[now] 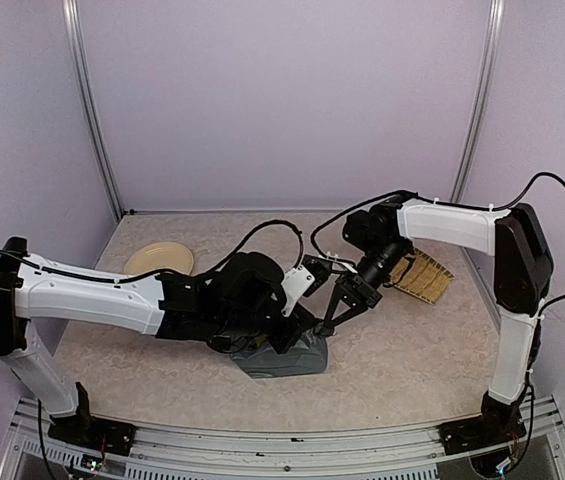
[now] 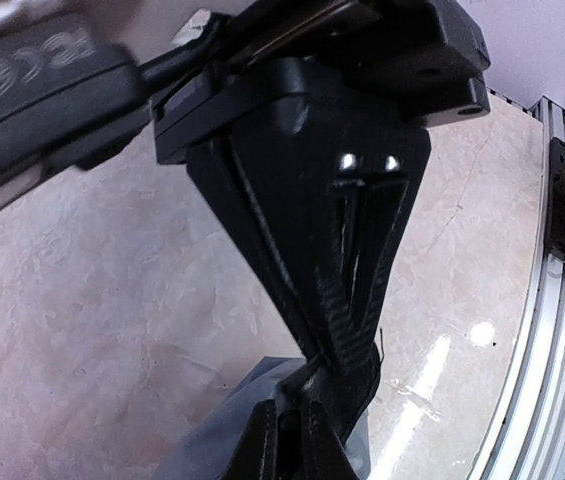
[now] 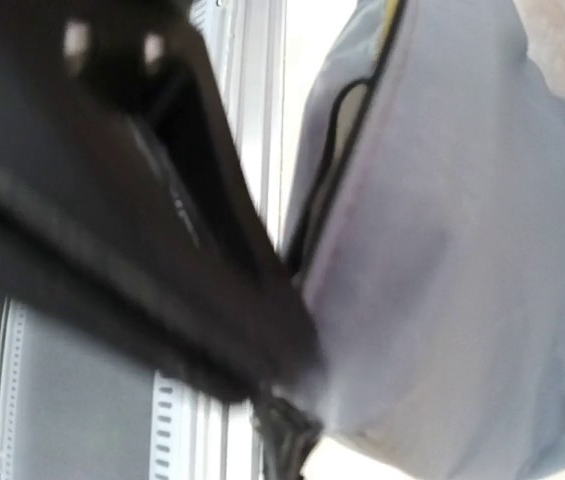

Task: Sort the hair-cutting tools
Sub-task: Zip the zipper on the kit bag.

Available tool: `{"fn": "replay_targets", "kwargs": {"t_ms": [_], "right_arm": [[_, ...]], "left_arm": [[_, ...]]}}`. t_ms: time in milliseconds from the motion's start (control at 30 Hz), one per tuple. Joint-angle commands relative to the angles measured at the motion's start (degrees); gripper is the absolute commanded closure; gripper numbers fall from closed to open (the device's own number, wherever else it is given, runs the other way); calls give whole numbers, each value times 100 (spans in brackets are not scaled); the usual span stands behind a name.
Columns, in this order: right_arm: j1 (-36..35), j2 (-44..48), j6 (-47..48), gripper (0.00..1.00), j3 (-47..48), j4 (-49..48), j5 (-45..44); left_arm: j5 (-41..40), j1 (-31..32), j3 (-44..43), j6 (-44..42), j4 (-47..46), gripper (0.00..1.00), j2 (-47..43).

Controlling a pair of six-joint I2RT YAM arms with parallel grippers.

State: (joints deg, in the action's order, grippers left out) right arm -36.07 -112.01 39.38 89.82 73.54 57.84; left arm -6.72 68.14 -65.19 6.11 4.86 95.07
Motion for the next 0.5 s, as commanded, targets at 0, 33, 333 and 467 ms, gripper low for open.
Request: {"fn": "replay_targets", "kwargs": {"t_ms": [0, 33, 333, 467], "right_arm": [[254, -105, 36, 100, -127, 191, 19], [297, -131, 57, 100, -136, 202, 43], [678, -277, -37, 100, -358, 94, -76], [849, -239, -101, 100, -509, -85, -329]], "left_arm": [[104, -169, 553, 191, -347, 100, -603], [156, -169, 649, 182, -426, 100, -662], [99, -178, 1077, 147, -530, 100, -853], [-139, -185, 1243, 156, -512, 100, -1007]]}}
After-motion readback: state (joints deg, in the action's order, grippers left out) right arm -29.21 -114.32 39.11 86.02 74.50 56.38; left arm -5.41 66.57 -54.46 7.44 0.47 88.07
